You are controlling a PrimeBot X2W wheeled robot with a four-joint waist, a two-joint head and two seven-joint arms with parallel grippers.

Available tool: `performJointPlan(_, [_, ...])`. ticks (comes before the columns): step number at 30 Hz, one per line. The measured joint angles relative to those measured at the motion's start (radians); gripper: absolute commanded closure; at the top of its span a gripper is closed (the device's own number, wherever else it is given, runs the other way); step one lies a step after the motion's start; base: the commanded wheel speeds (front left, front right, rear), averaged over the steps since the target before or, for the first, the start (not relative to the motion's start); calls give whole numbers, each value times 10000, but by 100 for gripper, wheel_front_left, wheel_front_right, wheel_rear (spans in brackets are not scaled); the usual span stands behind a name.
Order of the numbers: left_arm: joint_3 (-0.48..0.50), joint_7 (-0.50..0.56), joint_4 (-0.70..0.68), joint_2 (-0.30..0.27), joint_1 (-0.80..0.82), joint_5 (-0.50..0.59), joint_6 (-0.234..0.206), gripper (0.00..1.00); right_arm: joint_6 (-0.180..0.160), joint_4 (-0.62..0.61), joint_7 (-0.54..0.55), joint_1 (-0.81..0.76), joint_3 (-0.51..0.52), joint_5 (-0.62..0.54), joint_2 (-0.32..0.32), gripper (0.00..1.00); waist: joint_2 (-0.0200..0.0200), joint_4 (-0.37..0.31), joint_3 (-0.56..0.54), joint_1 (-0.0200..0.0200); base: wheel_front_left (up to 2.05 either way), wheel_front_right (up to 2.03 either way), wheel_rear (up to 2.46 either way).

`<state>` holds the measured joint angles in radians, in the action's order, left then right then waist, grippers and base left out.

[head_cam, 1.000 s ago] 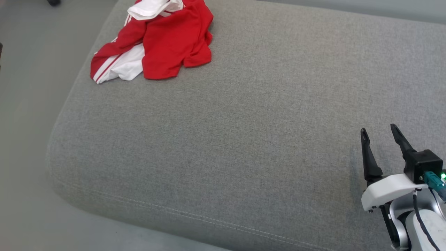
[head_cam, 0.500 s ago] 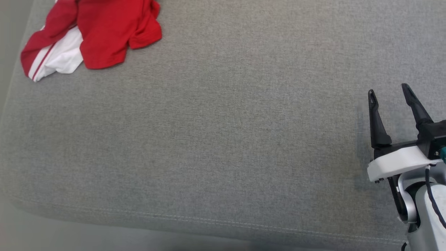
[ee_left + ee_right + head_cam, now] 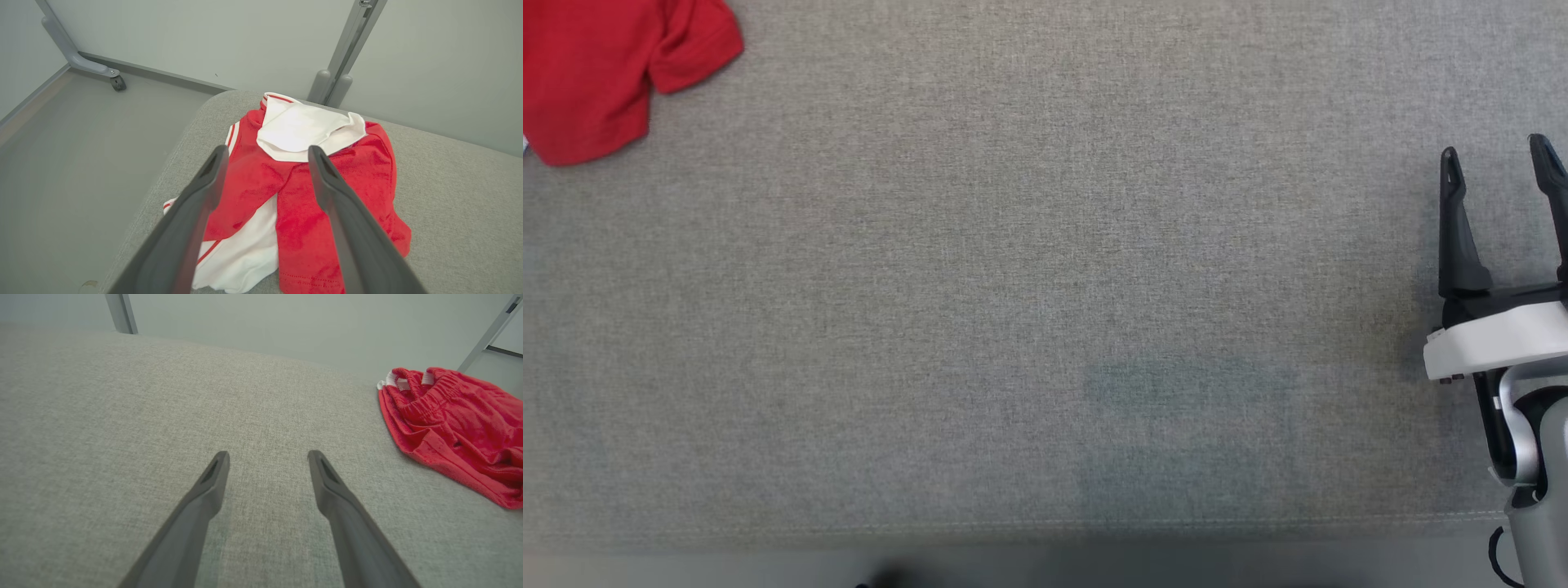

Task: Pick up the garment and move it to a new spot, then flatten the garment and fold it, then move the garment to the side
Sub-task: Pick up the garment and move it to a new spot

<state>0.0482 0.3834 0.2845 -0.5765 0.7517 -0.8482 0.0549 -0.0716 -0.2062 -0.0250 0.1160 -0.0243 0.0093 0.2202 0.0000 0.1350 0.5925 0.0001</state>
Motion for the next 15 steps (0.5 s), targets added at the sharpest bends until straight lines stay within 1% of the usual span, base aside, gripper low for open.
performJointPlan(6, [-343,-215,943,130,137,207,125,0,-2,-10,-8,3,88,4,4,0,0,-247,407,0,0,0,0])
performJointPlan(9, [-591,-282,1296,113,144,665,165,0,-4,-38,-8,4,142,8,44,0,0,-297,496,0,0,0,0])
performJointPlan(15, [-777,-510,1960,15,256,865,242,0,-2,-157,-8,5,167,21,86,0,0,-325,540,0,0,0,0])
